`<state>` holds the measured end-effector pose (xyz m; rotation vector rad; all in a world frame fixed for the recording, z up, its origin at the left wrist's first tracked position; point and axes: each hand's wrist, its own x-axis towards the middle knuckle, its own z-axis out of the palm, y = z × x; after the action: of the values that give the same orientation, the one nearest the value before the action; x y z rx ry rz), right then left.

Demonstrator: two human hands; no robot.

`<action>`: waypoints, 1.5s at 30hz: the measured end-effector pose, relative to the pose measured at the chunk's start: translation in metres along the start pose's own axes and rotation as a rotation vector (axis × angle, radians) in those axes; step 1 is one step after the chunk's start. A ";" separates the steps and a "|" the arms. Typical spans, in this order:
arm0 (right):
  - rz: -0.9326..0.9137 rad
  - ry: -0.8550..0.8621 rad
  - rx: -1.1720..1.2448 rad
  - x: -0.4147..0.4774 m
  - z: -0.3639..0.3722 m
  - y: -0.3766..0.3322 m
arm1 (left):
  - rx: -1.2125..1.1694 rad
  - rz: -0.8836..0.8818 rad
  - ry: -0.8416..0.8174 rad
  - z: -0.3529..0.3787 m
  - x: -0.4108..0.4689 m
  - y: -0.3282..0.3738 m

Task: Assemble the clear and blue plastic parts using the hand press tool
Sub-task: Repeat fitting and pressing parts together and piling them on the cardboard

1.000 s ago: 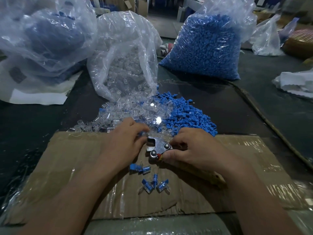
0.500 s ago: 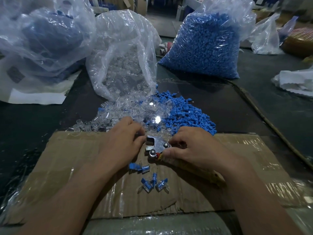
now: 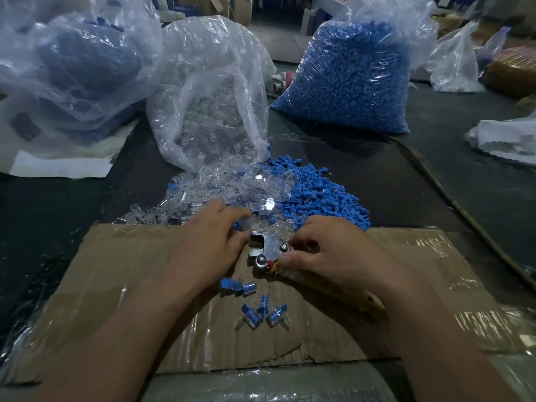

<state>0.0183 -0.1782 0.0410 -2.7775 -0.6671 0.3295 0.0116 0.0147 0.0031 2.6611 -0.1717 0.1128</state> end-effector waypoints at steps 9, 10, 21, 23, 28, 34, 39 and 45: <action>-0.004 -0.001 -0.004 0.000 0.000 0.002 | -0.066 0.024 0.064 0.000 0.000 0.000; -0.003 -0.005 0.001 0.000 0.000 0.002 | -0.107 0.021 0.095 0.000 0.000 0.001; 0.176 0.502 0.159 0.007 0.001 0.022 | -0.630 -0.019 0.168 -0.014 -0.008 0.013; 0.190 0.501 0.158 0.009 0.003 0.023 | -0.664 -0.029 0.160 -0.015 -0.010 0.014; 0.167 0.423 0.113 0.012 0.007 0.023 | -0.731 -0.061 0.164 -0.017 -0.012 0.016; 0.204 0.283 0.065 0.019 0.013 0.021 | -0.725 -0.034 0.209 -0.017 -0.013 0.017; 0.207 0.299 0.093 0.020 0.013 0.020 | -0.788 -0.067 0.185 -0.018 -0.012 0.018; 0.173 0.341 0.106 0.017 0.011 0.017 | -0.832 -0.094 0.164 -0.017 -0.012 0.018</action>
<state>0.0370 -0.1822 0.0225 -2.6994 -0.3191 -0.0760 -0.0040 0.0082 0.0251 1.8173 -0.0245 0.1814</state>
